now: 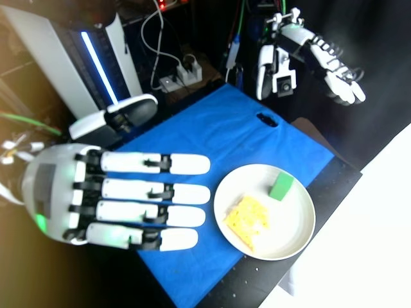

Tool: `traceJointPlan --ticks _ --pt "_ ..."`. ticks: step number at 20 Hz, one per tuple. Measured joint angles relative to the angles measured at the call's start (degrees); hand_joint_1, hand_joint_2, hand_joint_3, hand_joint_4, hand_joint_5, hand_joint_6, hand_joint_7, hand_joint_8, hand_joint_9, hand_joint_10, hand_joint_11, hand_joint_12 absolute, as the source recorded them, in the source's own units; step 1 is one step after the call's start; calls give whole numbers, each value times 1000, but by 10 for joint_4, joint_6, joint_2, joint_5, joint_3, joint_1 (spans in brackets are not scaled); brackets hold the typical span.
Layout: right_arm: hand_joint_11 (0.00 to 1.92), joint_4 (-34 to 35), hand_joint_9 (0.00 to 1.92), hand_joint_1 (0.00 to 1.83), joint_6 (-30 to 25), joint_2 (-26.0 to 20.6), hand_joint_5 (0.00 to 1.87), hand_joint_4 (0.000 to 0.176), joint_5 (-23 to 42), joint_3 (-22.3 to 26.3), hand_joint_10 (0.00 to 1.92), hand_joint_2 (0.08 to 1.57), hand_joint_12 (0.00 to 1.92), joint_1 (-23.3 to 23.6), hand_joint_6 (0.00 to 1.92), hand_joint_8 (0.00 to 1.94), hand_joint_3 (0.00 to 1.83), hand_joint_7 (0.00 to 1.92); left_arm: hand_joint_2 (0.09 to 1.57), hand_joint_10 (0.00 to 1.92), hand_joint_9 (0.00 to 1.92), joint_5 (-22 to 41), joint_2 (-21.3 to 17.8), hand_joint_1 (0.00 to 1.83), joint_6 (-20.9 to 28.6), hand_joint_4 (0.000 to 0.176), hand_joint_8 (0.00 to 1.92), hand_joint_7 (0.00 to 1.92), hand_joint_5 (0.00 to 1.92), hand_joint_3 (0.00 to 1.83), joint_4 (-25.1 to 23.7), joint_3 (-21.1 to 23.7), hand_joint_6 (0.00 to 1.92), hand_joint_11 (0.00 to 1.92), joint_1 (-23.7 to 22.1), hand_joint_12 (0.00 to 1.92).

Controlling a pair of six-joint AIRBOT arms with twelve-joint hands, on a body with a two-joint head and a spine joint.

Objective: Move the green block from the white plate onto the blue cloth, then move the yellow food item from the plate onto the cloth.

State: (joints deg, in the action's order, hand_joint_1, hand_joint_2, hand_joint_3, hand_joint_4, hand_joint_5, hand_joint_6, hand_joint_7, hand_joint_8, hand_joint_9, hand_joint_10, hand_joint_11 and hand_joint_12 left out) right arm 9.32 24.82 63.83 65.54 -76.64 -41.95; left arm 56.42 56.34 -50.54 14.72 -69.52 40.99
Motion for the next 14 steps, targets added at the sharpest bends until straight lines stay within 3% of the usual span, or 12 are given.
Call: traceJointPlan --ticks 2,5,6,7,9,11,12,14 --pt "0 -2 132 473 0 0 63 145 0 0 3 825 602 0 0 2 3 113 816 4 133 3 6 583 4 101 1 138 108 4 -2 -4 1 0 0 332" --pt "0 1 151 521 0 0 70 155 0 -1 4 836 817 0 2 1 0 127 847 0 127 -1 7 615 4 103 0 139 108 13 -3 -6 0 3 0 308" --pt "0 1 181 538 0 0 80 142 1 -1 10 853 959 0 2 5 2 155 857 2 129 -3 7 621 6 88 0 135 104 14 -8 -8 0 13 -1 315" --pt "0 0 199 528 0 0 78 125 0 -1 12 859 1076 0 1 3 2 159 855 5 137 -9 10 636 16 93 2 141 120 10 -15 -17 6 30 -5 325" --pt "0 -2 243 491 0 0 85 117 0 -1 15 872 1216 0 1 3 0 183 880 12 163 -20 19 638 50 96 11 169 132 16 -24 -37 8 66 -14 343" --pt "0 0 211 353 0 0 59 122 0 -1 5 912 901 0 2 3 8 204 895 2 201 -53 31 658 88 90 2 220 139 2 -52 -67 1 120 -37 278" --pt "0 0 187 340 0 0 47 110 0 -1 8 917 796 0 2 2 4 215 895 5 216 -62 35 665 90 87 3 228 143 1 -59 -72 2 141 -44 269" --pt "0 0 164 341 0 3 53 108 1 -1 2 900 727 0 5 4 0 227 839 0 246 -105 42 745 99 98 0 244 162 0 -98 -87 0 155 -75 215"
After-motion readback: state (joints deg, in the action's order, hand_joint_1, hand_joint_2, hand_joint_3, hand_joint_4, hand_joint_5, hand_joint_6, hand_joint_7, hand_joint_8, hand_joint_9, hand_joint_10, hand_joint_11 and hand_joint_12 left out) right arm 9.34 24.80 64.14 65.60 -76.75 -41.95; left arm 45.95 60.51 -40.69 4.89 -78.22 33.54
